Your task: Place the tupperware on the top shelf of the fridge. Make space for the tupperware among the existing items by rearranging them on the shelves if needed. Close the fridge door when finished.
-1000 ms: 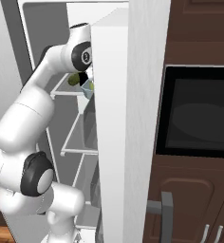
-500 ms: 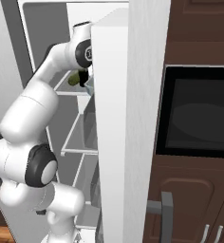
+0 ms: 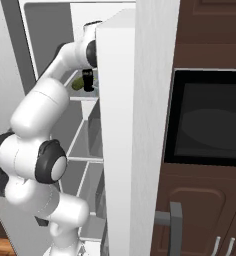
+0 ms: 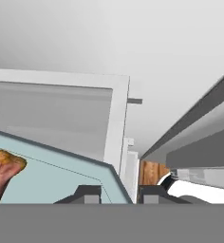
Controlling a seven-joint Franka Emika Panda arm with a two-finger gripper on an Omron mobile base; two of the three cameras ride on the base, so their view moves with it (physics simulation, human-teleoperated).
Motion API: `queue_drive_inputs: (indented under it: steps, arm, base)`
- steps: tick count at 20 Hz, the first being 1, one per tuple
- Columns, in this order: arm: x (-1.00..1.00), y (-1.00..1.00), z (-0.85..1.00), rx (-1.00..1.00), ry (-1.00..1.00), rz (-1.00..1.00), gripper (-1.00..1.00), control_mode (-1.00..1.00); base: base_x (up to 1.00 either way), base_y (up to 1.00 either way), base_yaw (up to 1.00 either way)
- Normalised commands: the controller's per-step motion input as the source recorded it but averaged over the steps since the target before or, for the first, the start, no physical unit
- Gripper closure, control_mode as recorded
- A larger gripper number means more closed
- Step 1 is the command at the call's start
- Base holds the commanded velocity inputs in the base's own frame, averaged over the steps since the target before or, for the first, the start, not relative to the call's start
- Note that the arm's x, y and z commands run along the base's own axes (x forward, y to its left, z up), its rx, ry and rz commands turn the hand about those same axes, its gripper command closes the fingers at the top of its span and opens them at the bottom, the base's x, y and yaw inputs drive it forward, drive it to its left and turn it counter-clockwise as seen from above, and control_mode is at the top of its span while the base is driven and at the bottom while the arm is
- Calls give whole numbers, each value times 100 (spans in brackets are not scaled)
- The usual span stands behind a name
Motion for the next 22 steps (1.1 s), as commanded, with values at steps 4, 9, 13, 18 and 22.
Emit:
queue_drive_inputs:
  steps: [4,9,13,18,22]
  arm:
    - [39,-1,-31,-9,-3,0,100,-100]
    - [42,0,-45,-12,-8,0,100,-100]
    - [37,0,-45,-8,-11,-2,100,-100]
    - [28,-1,-42,0,-5,-8,100,-100]
    - [60,0,-28,0,-1,-12,100,-100]
  base:
    - [0,0,0]
    - [0,0,0]
    - [0,0,0]
    - [0,0,0]
    - [0,0,0]
